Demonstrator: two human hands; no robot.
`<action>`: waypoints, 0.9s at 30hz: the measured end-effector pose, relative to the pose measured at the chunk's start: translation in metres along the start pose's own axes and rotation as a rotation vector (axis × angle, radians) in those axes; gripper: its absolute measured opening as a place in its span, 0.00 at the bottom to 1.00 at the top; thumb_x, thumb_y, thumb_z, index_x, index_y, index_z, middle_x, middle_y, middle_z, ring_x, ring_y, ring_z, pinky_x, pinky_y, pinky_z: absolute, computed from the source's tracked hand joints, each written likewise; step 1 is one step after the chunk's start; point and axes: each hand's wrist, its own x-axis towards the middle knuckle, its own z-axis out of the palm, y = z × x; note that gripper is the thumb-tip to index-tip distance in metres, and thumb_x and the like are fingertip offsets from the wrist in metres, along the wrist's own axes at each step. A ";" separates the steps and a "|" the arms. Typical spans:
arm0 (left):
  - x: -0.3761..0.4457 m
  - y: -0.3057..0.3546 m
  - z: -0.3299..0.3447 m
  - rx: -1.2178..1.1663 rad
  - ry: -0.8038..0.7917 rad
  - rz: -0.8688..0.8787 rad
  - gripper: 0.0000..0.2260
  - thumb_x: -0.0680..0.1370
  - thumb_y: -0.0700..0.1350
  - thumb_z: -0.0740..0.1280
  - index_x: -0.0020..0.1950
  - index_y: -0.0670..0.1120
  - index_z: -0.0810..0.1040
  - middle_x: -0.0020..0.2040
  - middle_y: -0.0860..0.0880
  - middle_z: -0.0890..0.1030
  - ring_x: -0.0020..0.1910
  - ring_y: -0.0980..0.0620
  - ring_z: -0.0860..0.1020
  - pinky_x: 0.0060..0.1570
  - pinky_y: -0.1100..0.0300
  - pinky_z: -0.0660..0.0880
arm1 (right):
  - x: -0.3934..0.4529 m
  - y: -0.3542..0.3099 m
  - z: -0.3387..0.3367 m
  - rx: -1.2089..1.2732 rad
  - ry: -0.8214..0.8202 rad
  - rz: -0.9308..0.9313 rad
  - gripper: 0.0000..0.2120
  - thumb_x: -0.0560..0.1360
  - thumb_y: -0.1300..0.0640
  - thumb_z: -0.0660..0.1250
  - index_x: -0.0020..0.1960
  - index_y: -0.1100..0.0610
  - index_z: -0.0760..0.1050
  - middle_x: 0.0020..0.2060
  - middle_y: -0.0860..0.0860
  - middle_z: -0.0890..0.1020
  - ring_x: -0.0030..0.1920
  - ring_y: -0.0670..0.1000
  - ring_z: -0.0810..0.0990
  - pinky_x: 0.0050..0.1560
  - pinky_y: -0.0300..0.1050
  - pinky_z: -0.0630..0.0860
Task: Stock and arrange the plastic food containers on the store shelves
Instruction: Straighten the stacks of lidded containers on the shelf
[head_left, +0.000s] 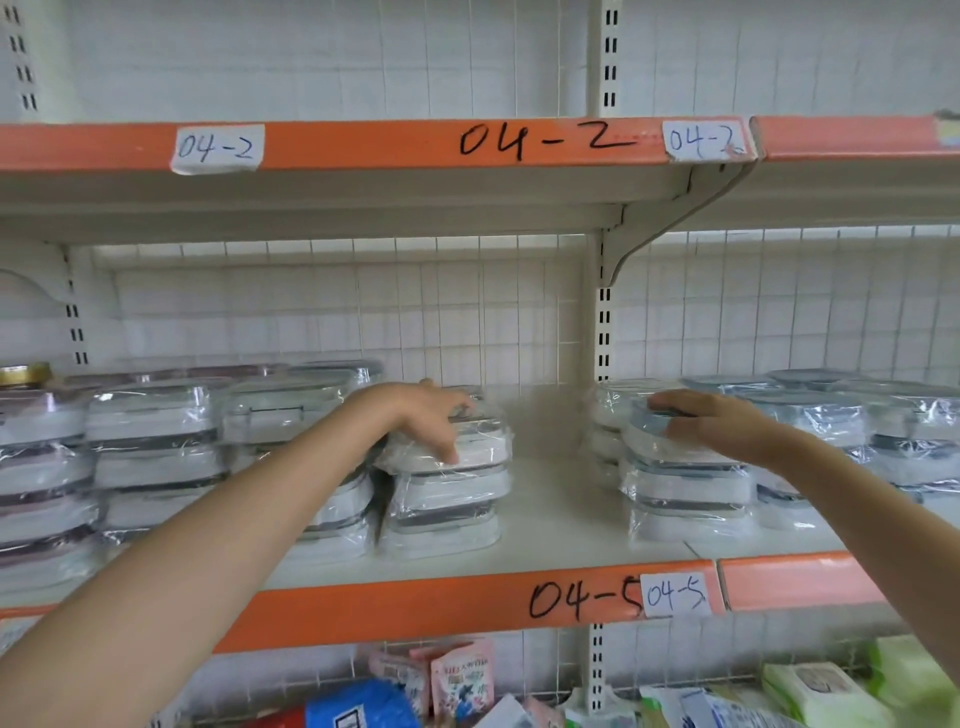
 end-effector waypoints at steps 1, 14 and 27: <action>0.000 -0.001 0.000 0.005 -0.007 0.006 0.35 0.75 0.46 0.69 0.77 0.54 0.54 0.75 0.44 0.58 0.72 0.43 0.62 0.69 0.49 0.63 | -0.001 0.000 -0.002 0.034 -0.025 0.004 0.22 0.78 0.56 0.60 0.71 0.48 0.66 0.71 0.47 0.67 0.71 0.53 0.64 0.73 0.57 0.54; 0.004 -0.012 0.014 0.177 0.158 0.105 0.34 0.75 0.42 0.64 0.77 0.55 0.53 0.72 0.46 0.66 0.64 0.48 0.70 0.60 0.58 0.70 | 0.001 0.006 -0.013 -0.061 -0.120 0.068 0.34 0.68 0.47 0.74 0.69 0.51 0.64 0.69 0.51 0.65 0.67 0.54 0.65 0.70 0.54 0.60; 0.005 -0.031 0.017 0.231 0.186 0.165 0.27 0.77 0.54 0.65 0.72 0.47 0.61 0.63 0.46 0.74 0.57 0.48 0.72 0.56 0.55 0.71 | 0.010 -0.013 -0.026 -0.008 -0.027 -0.029 0.30 0.64 0.37 0.71 0.63 0.42 0.66 0.57 0.51 0.76 0.51 0.51 0.76 0.55 0.47 0.73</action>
